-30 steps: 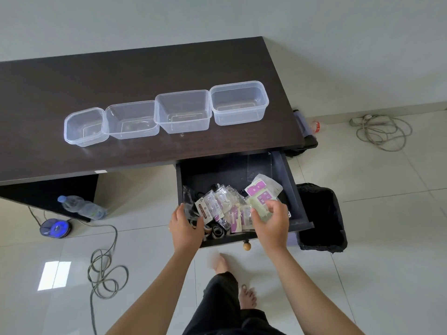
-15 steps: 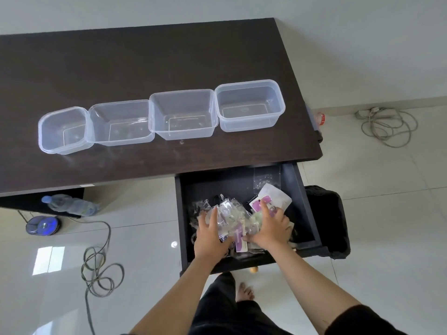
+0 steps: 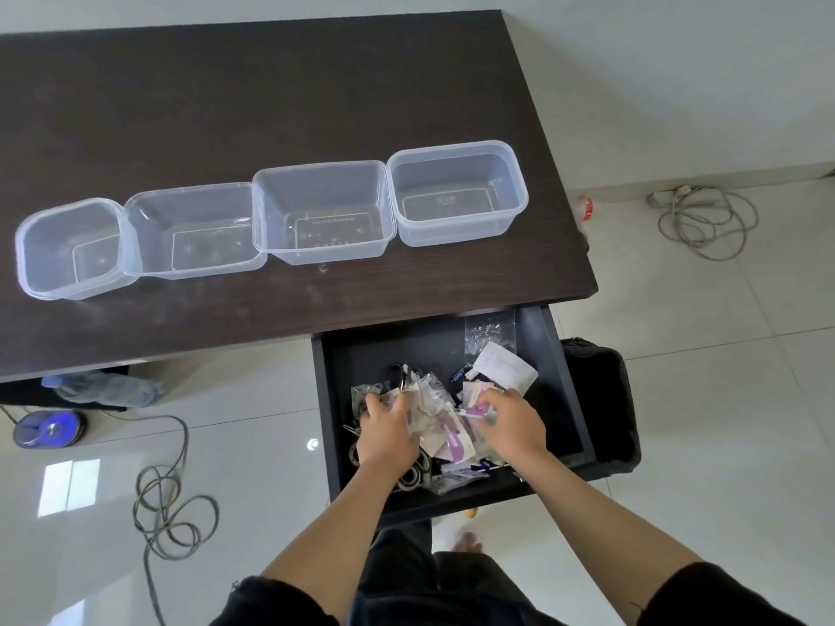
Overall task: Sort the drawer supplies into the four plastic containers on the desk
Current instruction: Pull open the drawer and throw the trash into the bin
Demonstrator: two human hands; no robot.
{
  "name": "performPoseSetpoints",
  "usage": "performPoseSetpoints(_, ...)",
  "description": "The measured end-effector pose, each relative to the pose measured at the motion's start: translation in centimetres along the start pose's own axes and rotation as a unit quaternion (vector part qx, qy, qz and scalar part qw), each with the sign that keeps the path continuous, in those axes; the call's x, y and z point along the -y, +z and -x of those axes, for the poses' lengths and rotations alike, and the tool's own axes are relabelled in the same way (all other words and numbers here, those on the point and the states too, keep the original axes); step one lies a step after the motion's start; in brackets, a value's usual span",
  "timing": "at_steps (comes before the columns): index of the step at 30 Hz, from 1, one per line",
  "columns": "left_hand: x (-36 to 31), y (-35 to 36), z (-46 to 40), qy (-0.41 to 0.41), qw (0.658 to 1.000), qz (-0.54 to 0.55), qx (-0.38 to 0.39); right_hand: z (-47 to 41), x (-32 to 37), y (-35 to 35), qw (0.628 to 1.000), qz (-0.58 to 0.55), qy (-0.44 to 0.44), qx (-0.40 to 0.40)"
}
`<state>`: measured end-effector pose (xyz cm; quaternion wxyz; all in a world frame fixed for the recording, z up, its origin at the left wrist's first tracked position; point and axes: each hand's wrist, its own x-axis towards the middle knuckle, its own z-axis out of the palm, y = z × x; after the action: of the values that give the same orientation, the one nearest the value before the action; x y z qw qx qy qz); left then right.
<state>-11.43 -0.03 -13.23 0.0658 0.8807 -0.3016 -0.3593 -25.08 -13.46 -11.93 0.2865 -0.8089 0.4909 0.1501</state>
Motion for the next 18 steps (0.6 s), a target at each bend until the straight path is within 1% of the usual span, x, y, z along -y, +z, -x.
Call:
performPoseSetpoints(4,0.1,-0.1,0.5,0.006,1.000,0.023,-0.016,0.2,-0.4,-0.9,0.999,-0.048,-0.011,-0.021)
performPoseSetpoints(9,0.0,-0.9,1.1,0.000,0.996,0.073,-0.051,0.8,-0.8,-2.4,0.986,-0.146,-0.033,-0.066)
performPoseSetpoints(14,-1.0,-1.7,2.7,0.000,0.985,0.140,-0.102,0.9,-1.4,-3.8,0.979,-0.181,-0.059,-0.078)
performPoseSetpoints(18,-3.4,-2.6,4.0,-0.014,0.974,0.182,-0.137,1.0,-1.7,-5.7,0.966,-0.224,-0.080,-0.097)
